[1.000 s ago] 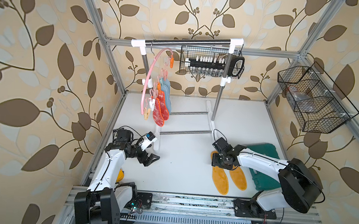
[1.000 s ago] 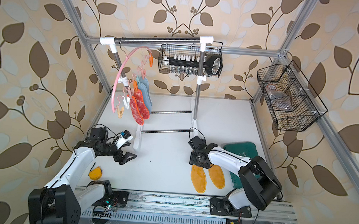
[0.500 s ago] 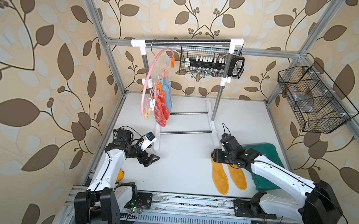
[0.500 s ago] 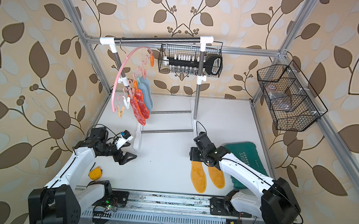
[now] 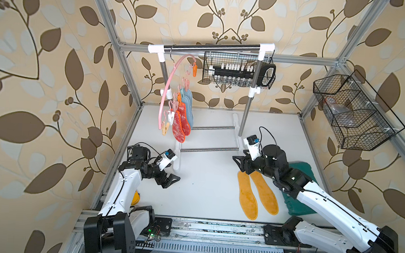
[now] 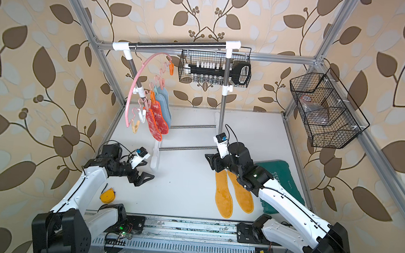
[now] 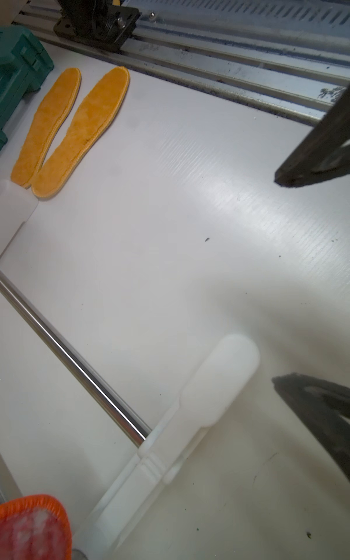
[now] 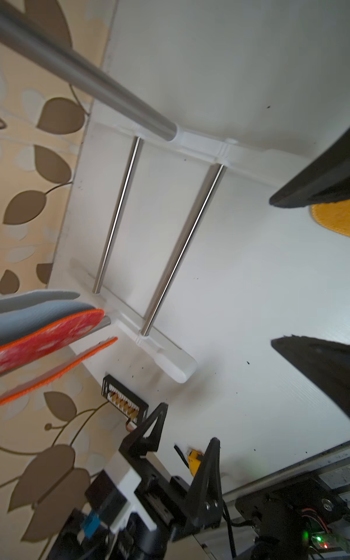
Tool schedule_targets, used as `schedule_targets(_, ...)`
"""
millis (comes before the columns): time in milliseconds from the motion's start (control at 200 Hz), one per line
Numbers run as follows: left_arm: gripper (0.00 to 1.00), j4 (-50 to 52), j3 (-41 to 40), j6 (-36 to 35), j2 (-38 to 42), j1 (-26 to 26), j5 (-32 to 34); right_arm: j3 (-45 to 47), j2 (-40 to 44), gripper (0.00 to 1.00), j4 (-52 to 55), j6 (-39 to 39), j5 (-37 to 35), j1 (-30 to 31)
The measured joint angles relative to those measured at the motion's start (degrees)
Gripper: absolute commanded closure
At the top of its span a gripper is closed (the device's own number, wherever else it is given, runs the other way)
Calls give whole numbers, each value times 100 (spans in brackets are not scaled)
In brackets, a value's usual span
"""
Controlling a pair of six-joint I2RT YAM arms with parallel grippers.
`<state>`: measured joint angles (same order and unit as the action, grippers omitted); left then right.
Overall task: Take the shoe insoles off the hanger
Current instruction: Remove the insole from the hanger.
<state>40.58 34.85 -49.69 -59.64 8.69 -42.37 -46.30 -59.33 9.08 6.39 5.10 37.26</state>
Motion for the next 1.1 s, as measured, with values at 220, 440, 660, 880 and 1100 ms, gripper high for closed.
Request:
schedule_targets(220,1,0,0,0,0,0,0,2,-684,30,-1314,-789,885,44)
schedule_targets(440,1,0,0,2,9,37,-2,-466,-2151,29,-2435,-1067,1377,369)
schedule_targets(660,1,0,0,0,74,76,-13,-1421,-3386,28,-3193,-1364,1300,911)
schedule_targets(880,1,-2,-2,0,96,111,-24,-2256,-4599,27,-3897,-1375,1025,1110)
schedule_targets(1100,1,-2,-4,0,157,111,-24,-3191,-5641,28,-4214,-1346,772,1095)
